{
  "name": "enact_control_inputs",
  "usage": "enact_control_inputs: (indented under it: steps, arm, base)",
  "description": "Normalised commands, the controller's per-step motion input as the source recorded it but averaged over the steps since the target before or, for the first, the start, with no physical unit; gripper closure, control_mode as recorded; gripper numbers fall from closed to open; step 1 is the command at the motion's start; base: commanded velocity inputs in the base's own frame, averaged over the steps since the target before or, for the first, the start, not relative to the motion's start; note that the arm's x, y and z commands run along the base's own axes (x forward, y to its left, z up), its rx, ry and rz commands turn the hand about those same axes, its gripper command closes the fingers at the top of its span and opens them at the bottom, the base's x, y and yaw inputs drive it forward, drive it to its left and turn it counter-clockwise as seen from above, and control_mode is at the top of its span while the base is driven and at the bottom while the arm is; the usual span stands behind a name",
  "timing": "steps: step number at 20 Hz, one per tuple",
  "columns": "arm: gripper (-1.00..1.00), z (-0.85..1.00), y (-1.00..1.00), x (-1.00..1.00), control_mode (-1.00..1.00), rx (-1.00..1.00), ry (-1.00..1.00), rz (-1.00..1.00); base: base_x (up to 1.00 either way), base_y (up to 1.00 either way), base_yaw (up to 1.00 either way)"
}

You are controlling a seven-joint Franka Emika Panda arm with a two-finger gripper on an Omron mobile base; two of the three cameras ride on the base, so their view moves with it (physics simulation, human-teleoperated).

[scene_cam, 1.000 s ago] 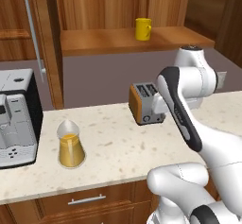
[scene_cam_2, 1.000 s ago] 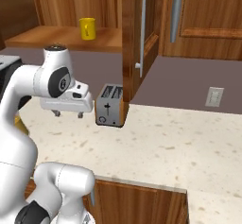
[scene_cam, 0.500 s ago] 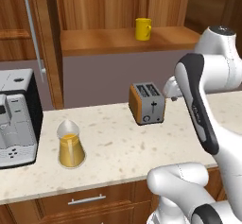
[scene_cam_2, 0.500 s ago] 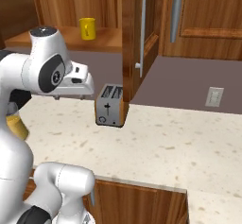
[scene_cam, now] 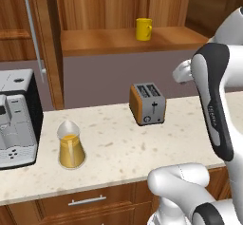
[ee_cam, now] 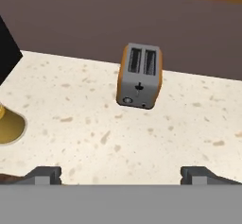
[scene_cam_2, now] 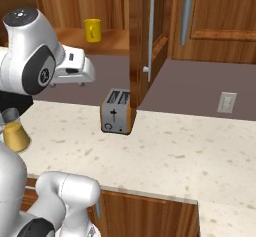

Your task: There is a tray on the dining counter. Grab the cup, mug, and pitcher and place them on the tray. The pitcher may be placed next to the tray if it cannot fit the tray.

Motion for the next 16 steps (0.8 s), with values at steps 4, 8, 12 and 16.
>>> enact_control_inputs:
  steps: [4,8,12,16]
  arm:
    - [-1.00,0.27,0.00,0.00,-1.00,0.04,-0.10,0.00]
    - [-1.00,0.24,0.00,0.00,-1.00,0.03,-0.15,0.00]
    - [-1.00,0.34,0.00,0.10,-1.00,0.00,-0.12,0.00]
    - [-1.00,0.43,0.10,0.34,-1.00,0.00,-0.05,0.00]
  base:
    - [0.00,0.00,0.00]
    - [0.00,0.00,0.00]
    - [0.00,0.00,0.00]
    - [0.00,0.00,0.00]
